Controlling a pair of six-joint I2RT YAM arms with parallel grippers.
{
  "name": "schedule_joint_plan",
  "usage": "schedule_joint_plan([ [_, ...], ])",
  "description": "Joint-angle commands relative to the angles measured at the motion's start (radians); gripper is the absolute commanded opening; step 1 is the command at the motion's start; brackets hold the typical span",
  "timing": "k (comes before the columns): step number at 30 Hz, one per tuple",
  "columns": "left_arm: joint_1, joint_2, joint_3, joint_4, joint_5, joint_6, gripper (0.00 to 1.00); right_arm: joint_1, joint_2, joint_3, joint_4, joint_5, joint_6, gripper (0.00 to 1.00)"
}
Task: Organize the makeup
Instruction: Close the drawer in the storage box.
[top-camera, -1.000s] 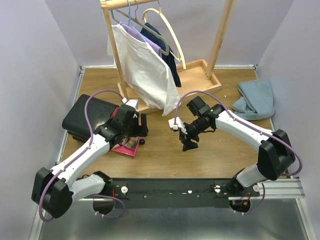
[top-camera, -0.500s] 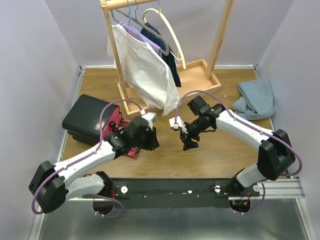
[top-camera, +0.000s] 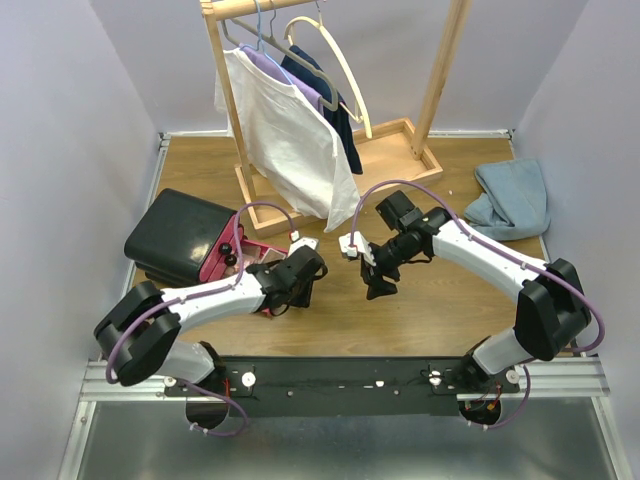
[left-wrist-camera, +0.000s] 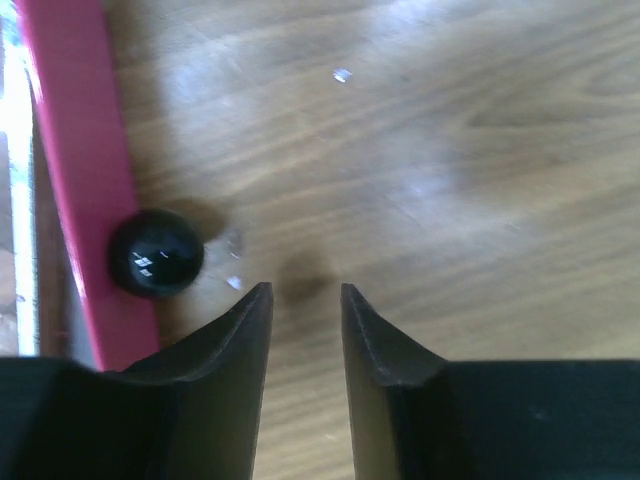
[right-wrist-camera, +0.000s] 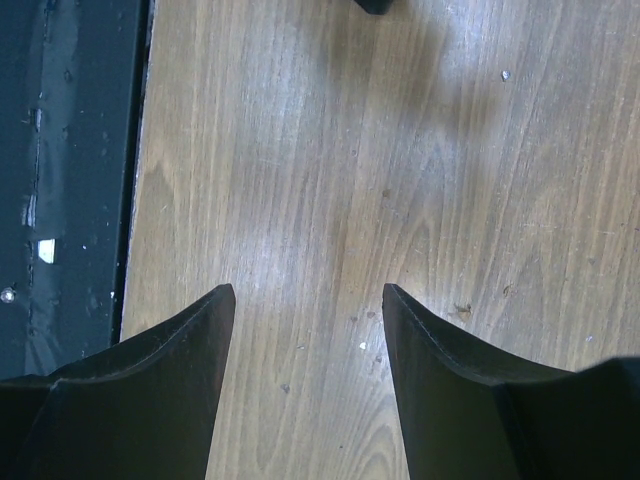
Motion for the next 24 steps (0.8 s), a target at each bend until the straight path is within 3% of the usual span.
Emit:
schedule_joint_plan([
  [1, -0.005, 0.056, 0.057, -0.042, -0.168, 0.005, 0.5, -0.008, -0.022, -0.005, 0.009, 0.007, -0.003, 0.69],
  [6, 0.021, 0.099, 0.085, -0.088, -0.259, -0.007, 0.7, -0.008, -0.021, -0.007, 0.009, 0.006, -0.006, 0.69],
  [14, 0.09, 0.083, 0.091, -0.111, -0.285, -0.009, 0.8, -0.008, -0.022, -0.007, 0.008, 0.006, -0.006, 0.69],
  [21, 0.151, 0.01, 0.074, -0.131, -0.319, -0.006, 0.98, -0.006, -0.022, -0.005, 0.006, 0.003, -0.007, 0.69],
  [24, 0.187, -0.02, 0.068, -0.134, -0.33, 0.004, 0.99, -0.008, -0.022, -0.007, 0.006, 0.003, -0.009, 0.69],
])
